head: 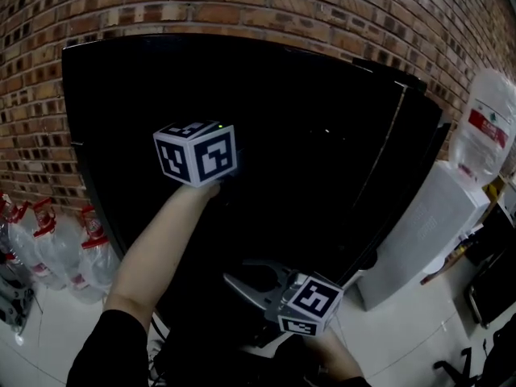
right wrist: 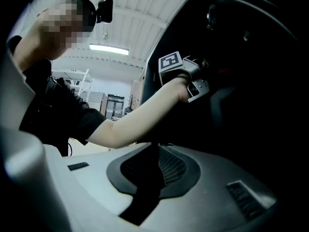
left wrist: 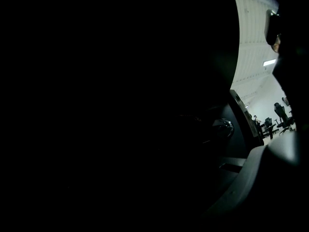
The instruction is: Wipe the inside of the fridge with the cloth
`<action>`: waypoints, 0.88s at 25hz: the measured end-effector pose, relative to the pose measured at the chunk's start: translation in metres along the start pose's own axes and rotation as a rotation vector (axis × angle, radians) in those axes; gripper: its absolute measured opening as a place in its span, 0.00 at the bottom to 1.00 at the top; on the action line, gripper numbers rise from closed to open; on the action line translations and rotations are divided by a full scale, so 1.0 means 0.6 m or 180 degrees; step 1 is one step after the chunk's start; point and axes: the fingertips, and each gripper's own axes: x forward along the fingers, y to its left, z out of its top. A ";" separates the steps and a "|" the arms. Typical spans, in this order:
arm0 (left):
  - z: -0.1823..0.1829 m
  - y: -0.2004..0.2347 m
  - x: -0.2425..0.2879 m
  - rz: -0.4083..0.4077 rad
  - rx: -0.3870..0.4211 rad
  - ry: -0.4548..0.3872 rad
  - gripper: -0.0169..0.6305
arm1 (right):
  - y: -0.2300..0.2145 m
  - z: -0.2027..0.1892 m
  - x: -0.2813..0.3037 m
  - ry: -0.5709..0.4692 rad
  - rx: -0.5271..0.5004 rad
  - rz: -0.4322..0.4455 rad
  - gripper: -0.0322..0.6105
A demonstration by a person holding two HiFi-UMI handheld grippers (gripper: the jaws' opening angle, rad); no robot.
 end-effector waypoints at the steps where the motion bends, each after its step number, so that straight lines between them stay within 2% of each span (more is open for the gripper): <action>1: 0.000 0.007 0.005 0.0020 0.0014 0.0009 0.12 | -0.002 0.001 0.004 -0.0002 0.0002 0.0008 0.12; 7: -0.002 0.058 0.030 0.0191 0.0031 0.0027 0.12 | -0.013 0.008 0.023 -0.0038 0.0014 0.0033 0.12; 14: -0.009 0.097 0.059 0.0337 0.0181 0.0024 0.12 | -0.018 0.008 0.023 -0.0077 0.0056 0.0044 0.12; 17: -0.016 0.104 0.075 0.0224 0.0138 -0.0011 0.12 | -0.021 0.006 0.018 -0.0067 0.0075 0.0022 0.12; 22: -0.025 0.111 0.106 -0.0156 -0.0219 -0.0113 0.12 | -0.020 0.000 0.012 -0.0043 0.0090 -0.0002 0.12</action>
